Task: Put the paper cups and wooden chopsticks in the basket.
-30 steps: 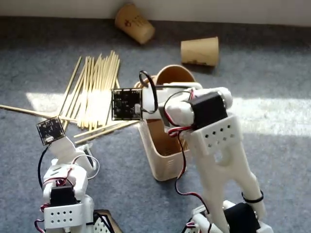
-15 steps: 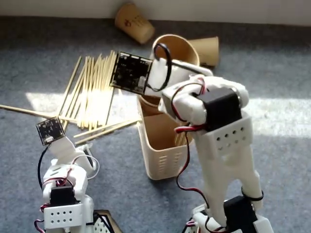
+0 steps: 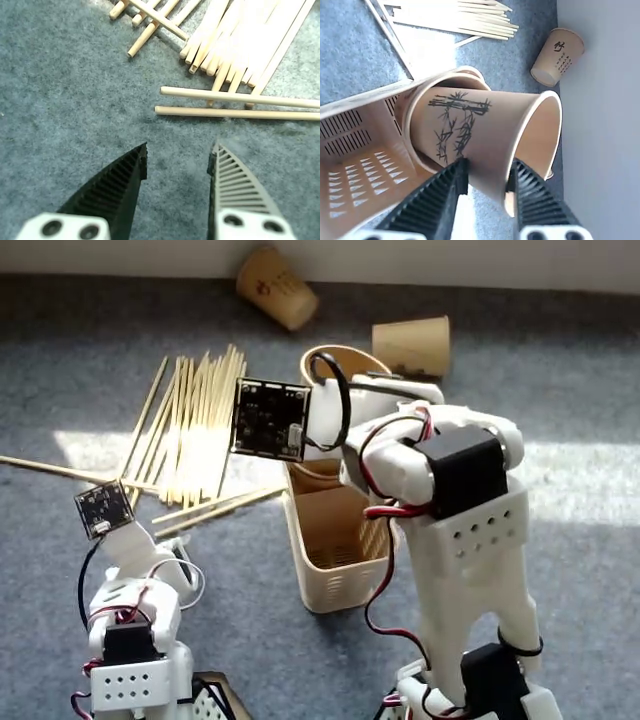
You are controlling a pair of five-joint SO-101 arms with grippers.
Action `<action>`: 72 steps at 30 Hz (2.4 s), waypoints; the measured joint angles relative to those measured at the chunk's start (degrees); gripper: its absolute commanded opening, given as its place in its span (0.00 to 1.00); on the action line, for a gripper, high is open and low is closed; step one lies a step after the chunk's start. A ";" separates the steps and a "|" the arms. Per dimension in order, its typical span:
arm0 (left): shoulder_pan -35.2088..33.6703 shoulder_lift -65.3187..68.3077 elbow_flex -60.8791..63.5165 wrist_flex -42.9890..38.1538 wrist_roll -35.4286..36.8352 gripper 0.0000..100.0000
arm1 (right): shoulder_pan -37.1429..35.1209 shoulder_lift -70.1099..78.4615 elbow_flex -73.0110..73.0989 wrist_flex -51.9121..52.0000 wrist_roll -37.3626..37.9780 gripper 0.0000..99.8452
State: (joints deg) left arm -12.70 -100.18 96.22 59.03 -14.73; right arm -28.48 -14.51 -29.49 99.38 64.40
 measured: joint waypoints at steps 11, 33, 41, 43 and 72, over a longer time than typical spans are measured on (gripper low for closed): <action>0.00 0.00 0.00 0.00 0.00 0.21 | -0.79 0.00 0.00 0.09 -1.58 0.03; 0.00 0.00 0.00 0.00 0.00 0.21 | 1.14 0.00 9.32 -2.02 -3.78 0.03; 0.00 0.00 0.00 0.00 0.00 0.21 | 4.84 0.00 8.62 -6.07 -6.07 0.03; 0.00 0.00 0.00 0.00 0.00 0.21 | 4.84 0.00 8.62 -6.15 -6.42 0.03; 0.00 0.00 0.00 -0.62 0.00 0.21 | -7.65 0.00 10.20 0.00 -8.53 0.00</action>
State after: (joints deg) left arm -12.70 -100.18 96.22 58.42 -14.73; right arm -36.13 -14.51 -19.30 99.38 55.87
